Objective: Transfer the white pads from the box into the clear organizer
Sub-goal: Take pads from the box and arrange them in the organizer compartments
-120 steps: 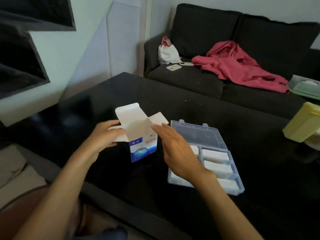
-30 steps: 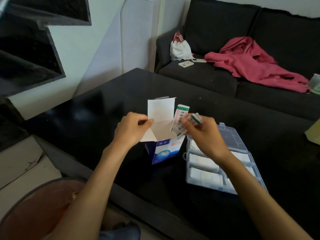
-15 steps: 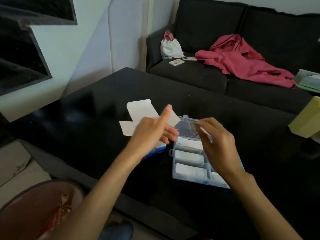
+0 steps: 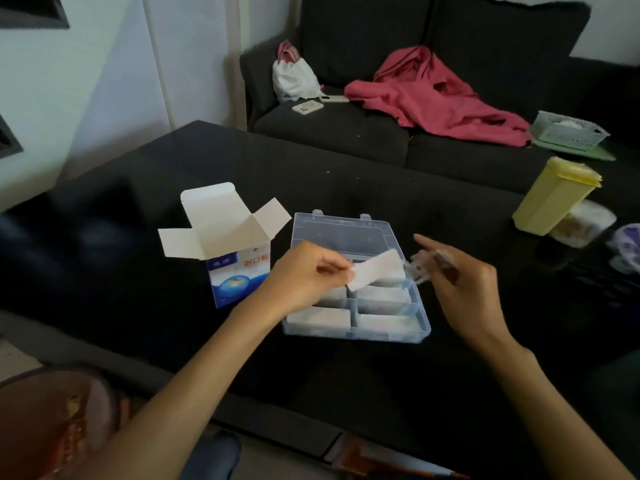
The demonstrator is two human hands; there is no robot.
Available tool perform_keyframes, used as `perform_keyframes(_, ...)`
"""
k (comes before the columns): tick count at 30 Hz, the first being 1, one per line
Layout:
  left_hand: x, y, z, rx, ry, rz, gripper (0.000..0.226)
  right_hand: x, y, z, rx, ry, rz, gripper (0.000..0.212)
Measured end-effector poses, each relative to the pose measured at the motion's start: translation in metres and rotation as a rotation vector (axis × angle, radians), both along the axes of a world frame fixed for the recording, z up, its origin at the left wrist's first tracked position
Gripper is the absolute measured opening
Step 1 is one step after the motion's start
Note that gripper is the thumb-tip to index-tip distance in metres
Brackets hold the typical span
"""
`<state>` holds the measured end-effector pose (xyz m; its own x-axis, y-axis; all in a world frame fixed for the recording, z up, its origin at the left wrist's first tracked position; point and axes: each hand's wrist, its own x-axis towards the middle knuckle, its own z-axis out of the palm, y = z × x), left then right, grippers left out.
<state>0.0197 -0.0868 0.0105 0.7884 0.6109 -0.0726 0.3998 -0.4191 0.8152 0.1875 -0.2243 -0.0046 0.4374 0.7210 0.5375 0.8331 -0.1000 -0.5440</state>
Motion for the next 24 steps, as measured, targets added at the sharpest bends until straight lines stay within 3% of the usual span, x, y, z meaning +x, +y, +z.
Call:
perform_keyframes(2, 0.006, -0.004, -0.009, 0.148, 0.076, -0.065, 0.027, 0.008, -0.003, -0.003, 0.026, 0.233, -0.144, 0.031)
perform_keyframes(5, 0.017, -0.007, -0.018, 0.211, 0.144, -0.153, 0.018, 0.017, -0.004, -0.005, 0.033, 0.517, -0.262, 0.021)
perform_keyframes(11, 0.029, -0.009, -0.028, 0.3, 0.2, -0.25, 0.021, 0.016, -0.003, 0.003, 0.037, 1.128, -0.247, 0.016)
perform_keyframes(17, 0.031, -0.009, -0.036, 0.493, 0.248, -0.281, 0.027, 0.017, -0.002, 0.004, -0.165, 1.277, -0.251, 0.026)
perform_keyframes(24, 0.03, -0.009, -0.032, 0.445, 0.158, -0.279, 0.03, 0.016, -0.006, 0.005, -0.241, 1.325, -0.188, 0.032)
